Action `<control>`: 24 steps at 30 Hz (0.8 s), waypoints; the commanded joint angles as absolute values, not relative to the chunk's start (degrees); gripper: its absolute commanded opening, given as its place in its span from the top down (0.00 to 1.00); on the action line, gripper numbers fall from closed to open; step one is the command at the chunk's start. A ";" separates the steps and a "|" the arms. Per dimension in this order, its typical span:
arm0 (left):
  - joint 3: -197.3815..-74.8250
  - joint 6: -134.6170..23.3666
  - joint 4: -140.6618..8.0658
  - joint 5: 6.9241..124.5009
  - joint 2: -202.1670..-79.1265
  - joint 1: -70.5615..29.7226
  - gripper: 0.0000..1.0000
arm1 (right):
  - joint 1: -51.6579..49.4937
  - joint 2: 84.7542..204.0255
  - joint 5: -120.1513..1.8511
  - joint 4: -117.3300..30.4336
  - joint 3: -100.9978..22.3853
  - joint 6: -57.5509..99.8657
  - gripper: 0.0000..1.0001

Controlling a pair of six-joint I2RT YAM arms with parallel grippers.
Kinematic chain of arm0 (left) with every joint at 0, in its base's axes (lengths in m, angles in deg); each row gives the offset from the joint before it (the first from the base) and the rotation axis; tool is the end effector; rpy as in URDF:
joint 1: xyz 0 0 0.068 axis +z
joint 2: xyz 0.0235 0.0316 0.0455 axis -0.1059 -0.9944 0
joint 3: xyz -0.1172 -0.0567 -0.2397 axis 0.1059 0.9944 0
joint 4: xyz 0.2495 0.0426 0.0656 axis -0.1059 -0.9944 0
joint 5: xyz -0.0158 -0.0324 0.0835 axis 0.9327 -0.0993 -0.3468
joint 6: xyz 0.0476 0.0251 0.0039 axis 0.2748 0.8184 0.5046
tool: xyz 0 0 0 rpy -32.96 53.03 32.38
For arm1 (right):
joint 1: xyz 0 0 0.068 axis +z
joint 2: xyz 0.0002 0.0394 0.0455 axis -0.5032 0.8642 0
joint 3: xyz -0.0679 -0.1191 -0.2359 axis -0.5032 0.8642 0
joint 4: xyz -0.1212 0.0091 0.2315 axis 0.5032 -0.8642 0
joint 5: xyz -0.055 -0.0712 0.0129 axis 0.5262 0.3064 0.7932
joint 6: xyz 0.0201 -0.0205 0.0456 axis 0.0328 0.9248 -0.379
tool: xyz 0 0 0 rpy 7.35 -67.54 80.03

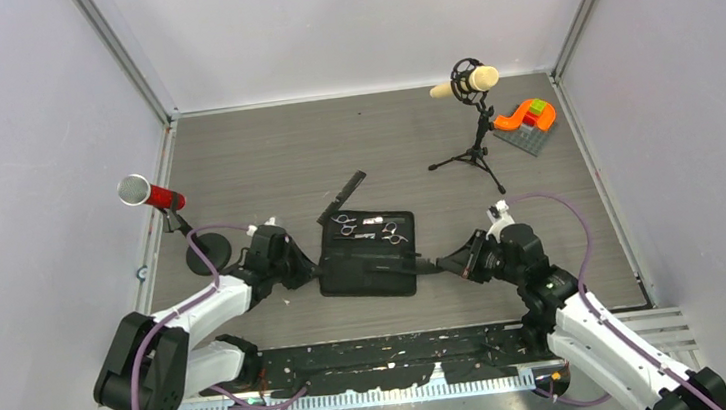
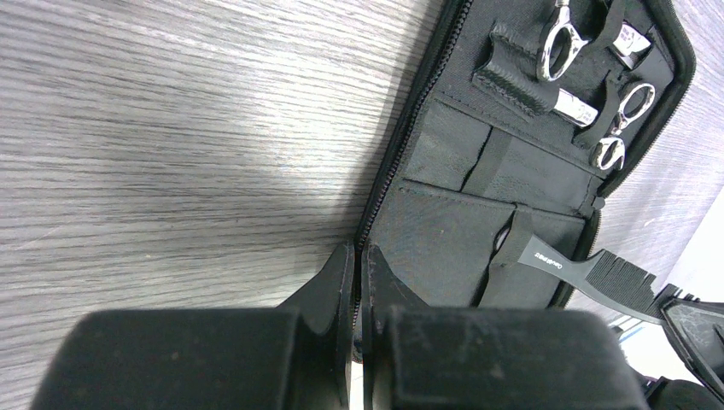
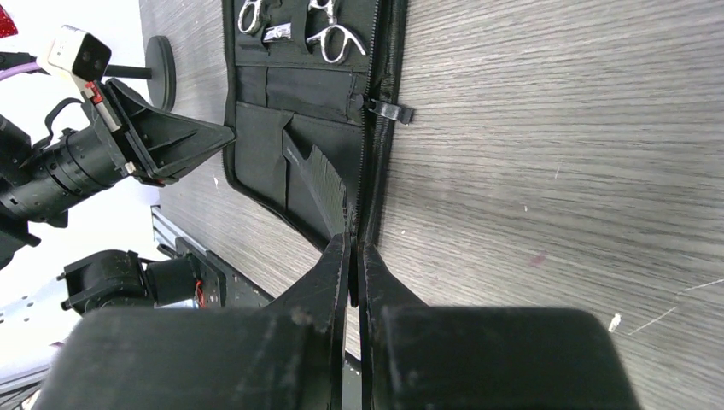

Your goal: Sort the hair-cutting tools

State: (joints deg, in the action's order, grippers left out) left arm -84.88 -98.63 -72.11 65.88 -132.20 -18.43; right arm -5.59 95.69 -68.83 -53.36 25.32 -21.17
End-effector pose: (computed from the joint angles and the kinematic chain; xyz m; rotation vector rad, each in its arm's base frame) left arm 0.1804 -0.0880 0.1384 -0.6040 2.5180 -0.7514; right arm 0.1216 0.0676 0.1645 0.2968 2.2770 1.0417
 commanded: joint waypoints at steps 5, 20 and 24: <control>-83.89 -96.96 -75.12 64.04 -131.05 -18.35 1.00 | -5.51 102.25 -70.98 -40.25 28.95 -23.16 0.95; -83.14 -97.21 -74.80 64.38 -129.60 -18.35 1.00 | -3.80 122.29 -73.71 -22.29 27.75 -22.97 0.92; -83.01 -97.22 -74.74 64.46 -129.39 -18.35 1.00 | -2.18 126.46 -73.61 -19.24 26.25 -23.15 0.90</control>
State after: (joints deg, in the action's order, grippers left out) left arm -84.03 -97.91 -72.52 65.57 -130.34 -18.43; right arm -3.79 123.32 -73.09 -23.72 28.73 -23.80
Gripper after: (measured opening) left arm 0.031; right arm 0.080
